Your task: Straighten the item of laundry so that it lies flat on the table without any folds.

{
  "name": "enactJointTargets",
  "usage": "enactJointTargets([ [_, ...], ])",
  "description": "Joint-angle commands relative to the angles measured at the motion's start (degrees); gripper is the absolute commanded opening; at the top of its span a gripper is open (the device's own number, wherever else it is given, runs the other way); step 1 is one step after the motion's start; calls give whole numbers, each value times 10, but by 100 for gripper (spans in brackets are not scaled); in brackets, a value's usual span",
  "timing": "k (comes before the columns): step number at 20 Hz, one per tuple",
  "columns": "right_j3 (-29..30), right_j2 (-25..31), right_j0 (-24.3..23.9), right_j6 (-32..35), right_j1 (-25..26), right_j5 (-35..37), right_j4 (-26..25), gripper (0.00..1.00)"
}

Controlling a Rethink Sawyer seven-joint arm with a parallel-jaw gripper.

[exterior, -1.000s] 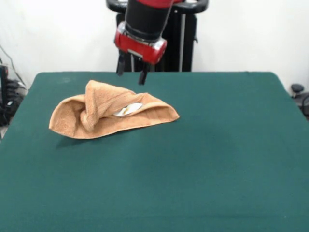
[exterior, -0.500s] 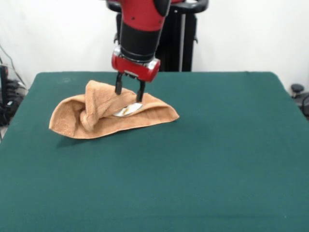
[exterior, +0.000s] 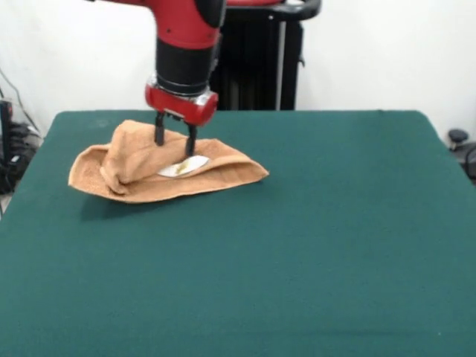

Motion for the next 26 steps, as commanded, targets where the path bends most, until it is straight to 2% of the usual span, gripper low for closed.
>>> enactJointTargets([
  [1,62,62,-50,-96,12,-35,-57,100],
  [6,71,73,-78,-92,22,-45,-82,100],
  [10,64,77,-80,-80,33,-45,-95,100],
  [14,55,82,-73,-72,38,-35,-97,100],
  [19,44,74,-40,-38,45,-40,-95,100],
  [26,61,73,-21,-28,16,-17,-75,100],
])
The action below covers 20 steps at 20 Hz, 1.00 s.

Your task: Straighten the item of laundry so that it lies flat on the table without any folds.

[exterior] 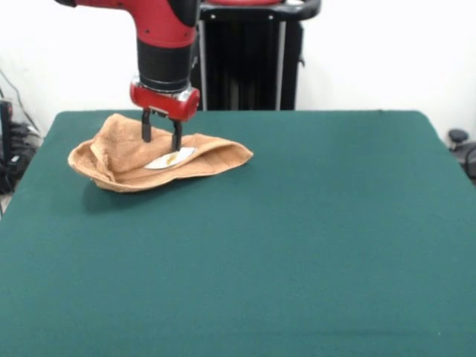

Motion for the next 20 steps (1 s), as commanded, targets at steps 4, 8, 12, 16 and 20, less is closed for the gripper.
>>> enactJointTargets([
  [4,51,50,38,-43,-29,36,7,100],
  [8,59,70,21,-69,-51,65,27,100],
  [12,75,83,9,-83,-73,83,42,100],
  [16,80,94,-5,-93,-83,89,46,100],
  [20,70,100,-18,-92,-66,78,28,100],
])
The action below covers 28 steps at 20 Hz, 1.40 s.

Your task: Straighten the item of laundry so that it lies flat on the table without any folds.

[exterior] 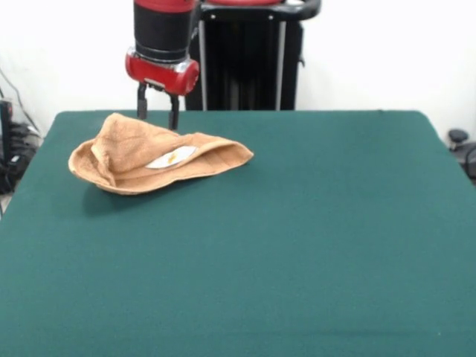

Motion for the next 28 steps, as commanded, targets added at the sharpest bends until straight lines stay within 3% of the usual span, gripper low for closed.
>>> enactJointTargets([
  [1,26,77,-9,-99,20,48,9,100],
  [16,-12,73,-62,-109,87,7,-65,100],
  [28,-24,117,-102,-151,79,56,-51,100],
])
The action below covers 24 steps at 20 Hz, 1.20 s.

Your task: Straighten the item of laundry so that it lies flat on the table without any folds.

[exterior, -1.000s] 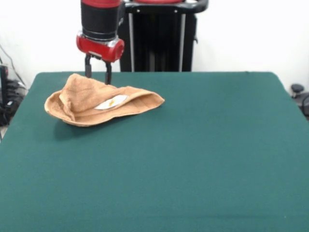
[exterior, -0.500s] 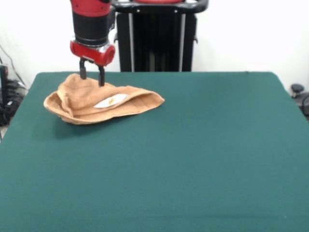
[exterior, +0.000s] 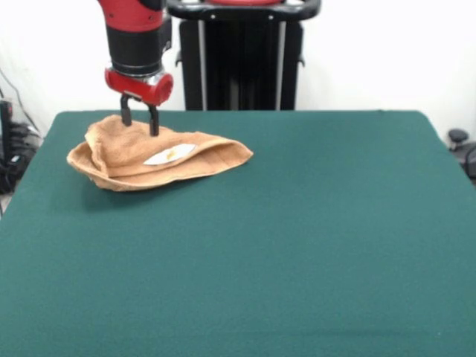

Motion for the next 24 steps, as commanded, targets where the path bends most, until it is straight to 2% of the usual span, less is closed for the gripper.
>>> enactJointTargets([
  [1,-18,83,-2,-151,16,63,-5,100],
  [19,1,139,1,-140,-55,156,51,100],
  [24,8,144,6,-122,-60,153,52,100],
])
